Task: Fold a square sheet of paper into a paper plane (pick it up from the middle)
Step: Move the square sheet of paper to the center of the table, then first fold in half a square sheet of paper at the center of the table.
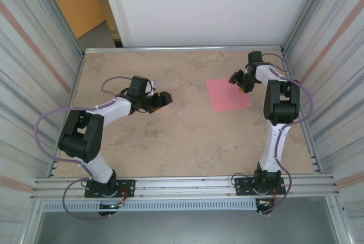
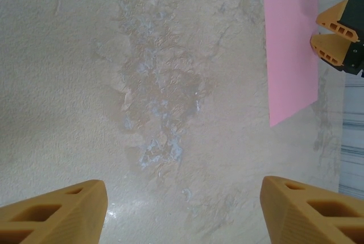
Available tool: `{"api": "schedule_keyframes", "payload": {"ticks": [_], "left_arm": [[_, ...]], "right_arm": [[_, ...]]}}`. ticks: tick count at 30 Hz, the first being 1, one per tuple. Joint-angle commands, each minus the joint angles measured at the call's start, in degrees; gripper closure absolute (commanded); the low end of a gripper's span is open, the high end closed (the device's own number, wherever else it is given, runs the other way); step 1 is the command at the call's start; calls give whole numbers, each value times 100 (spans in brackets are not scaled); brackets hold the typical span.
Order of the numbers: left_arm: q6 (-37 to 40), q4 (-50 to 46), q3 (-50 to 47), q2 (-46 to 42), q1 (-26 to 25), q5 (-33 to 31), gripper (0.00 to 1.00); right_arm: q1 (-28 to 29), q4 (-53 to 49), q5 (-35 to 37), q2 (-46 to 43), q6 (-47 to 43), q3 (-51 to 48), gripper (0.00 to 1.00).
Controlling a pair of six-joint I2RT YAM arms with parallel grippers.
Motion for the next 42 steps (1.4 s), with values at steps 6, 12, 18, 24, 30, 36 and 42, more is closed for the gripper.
{"api": "schedule_keyframes", "payload": {"ticks": [6,12,18,24,30,36,42], "left_arm": [[-160,257,4,101,-20,145,33],[-442,460,-214,86,-32,384,40],[-1005,846,-645,25,-355,470,47],[-1278,851,-797,46,-876,303,56],[-1252,639,-575,278,-964,282,65],[-1202,214,-179,587,-964,231,69],[-1177,95,-56,825,-968,207,73]], "right_arm": [[581,-35,467,-621,802,-1376,52],[1360,547,511,-1635,2077,-2765,52],[2500,1290,496,-2100,3634,-3612,53],[2808,1540,410,-2468,3833,-3586,54],[2488,1373,355,-2790,2481,-3400,59],[2317,739,14,-2390,1192,-3127,66],[2364,694,-328,-2231,692,-3135,73]]}}
